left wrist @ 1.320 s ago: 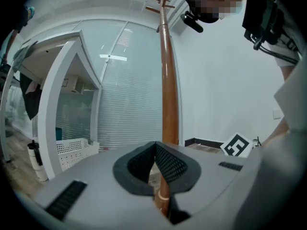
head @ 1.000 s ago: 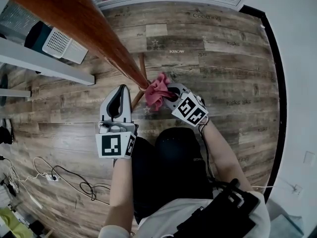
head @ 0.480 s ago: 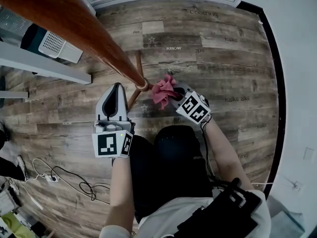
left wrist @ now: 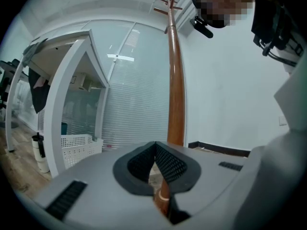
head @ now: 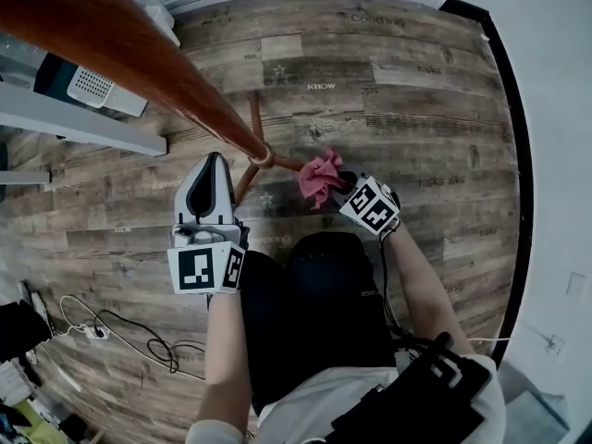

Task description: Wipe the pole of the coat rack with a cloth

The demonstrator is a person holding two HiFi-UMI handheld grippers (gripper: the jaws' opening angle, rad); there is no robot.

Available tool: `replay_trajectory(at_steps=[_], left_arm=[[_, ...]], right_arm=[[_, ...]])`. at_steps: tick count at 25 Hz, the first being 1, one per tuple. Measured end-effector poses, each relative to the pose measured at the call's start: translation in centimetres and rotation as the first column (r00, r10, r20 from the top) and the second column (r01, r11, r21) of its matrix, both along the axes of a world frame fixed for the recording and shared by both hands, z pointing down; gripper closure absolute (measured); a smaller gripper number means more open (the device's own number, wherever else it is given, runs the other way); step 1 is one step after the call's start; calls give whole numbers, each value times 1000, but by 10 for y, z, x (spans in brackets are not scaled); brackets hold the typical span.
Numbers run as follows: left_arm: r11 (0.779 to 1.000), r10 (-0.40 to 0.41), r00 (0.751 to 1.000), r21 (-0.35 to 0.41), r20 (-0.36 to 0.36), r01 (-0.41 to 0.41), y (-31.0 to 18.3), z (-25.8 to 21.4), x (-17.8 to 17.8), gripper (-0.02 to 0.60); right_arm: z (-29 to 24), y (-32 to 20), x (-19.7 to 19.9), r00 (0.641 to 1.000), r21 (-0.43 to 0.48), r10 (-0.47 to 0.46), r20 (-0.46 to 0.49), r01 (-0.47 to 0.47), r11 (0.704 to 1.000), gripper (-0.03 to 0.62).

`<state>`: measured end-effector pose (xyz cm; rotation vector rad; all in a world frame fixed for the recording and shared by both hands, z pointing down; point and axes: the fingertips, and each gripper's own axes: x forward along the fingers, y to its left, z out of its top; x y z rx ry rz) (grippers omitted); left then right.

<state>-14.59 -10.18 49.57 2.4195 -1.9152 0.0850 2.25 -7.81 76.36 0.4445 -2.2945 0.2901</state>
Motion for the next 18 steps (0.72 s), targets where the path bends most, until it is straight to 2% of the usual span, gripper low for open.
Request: replay_trajectory(at_steps=[7,18], left_arm=[[1000,15,1000,2,6,-15,0,-1,4,568],[1000,15,1000,15,13,-16,5,-8,7,568]], right_arm=[[26,12,21,997,-76,59,-40,-62,995,499],[54,26,44,987,-125,89,-136,-107,986,499]])
